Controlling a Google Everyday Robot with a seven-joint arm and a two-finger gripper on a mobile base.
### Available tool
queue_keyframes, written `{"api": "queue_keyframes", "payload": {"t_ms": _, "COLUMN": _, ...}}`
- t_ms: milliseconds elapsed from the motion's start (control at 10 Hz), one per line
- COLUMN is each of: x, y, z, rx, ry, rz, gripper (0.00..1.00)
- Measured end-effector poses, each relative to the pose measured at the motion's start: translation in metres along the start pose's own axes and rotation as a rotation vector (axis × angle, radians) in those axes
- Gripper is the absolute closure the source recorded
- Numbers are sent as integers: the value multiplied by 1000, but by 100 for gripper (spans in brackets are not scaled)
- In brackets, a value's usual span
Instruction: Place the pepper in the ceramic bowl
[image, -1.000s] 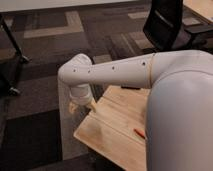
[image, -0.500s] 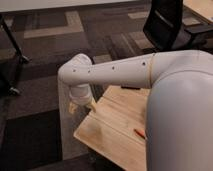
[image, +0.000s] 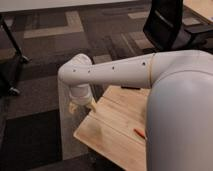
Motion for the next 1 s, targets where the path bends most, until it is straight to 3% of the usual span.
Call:
{"api": "queue_keyframes", "payload": {"t_ms": 800, "x": 0, "y": 0, "z": 0, "rx": 0, "ry": 0, "rz": 0, "gripper": 35}}
{"api": "queue_keyframes", "payload": {"t_ms": 900, "x": -1, "y": 0, "z": -1, "rx": 2, "ry": -1, "rz": -7, "gripper": 35}}
{"api": "queue_keyframes", "payload": {"t_ms": 1000, "x": -4, "y": 2, "z": -3, "rx": 15, "ry": -10, "rz": -56, "gripper": 35}}
